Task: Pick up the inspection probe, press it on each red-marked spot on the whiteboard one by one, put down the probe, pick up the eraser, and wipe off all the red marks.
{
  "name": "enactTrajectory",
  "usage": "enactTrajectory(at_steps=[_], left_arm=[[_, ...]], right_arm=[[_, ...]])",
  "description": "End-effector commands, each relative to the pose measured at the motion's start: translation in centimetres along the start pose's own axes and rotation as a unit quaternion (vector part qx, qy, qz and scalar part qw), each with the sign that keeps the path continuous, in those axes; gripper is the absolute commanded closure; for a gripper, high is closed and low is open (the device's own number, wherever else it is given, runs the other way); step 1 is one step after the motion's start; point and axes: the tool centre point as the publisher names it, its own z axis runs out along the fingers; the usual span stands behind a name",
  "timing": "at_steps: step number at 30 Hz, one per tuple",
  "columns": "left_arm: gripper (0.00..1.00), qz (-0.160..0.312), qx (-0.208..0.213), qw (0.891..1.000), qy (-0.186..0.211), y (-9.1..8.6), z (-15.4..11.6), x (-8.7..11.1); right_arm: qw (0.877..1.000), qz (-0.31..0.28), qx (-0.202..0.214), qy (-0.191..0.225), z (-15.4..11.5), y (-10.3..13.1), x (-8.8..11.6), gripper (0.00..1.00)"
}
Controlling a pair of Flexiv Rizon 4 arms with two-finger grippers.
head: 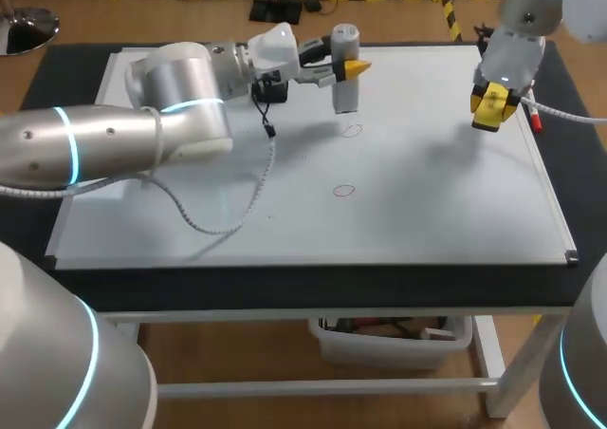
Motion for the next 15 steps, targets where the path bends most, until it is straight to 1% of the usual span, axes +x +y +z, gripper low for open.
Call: enactTrajectory(at_steps=[1,3,5,8,15], left_arm=[[1.0,0.009,-0.003,0.999,-0.037,-2.5,-3.5,1.4],[1.0,0.009,0.001,0.999,-0.051,-3.0,-4.8,1.5],[1.0,0.015,-0.01,0.998,-0.067,-3.3,-6.1,1.7],[1.0,0.017,-0.013,0.995,-0.094,-3.7,-8.3,2.0],[1.0,0.03,-0.02,0.986,-0.161,-5.0,-14.0,3.1]], right_arm=[[1.0,-0.001,0.0,0.001,-0.1,-0.1,0.0,1.0],[1.0,-0.001,0.0,0.001,-0.1,-0.1,0.0,1.0],[1.0,-0.001,0.0,0.001,-0.1,-0.1,0.0,1.0],[1.0,-0.001,0.0,0.001,-0.1,-0.1,0.0,1.0],[1.0,-0.001,0.0,0.001,-0.1,-0.1,0.0,1.0]])
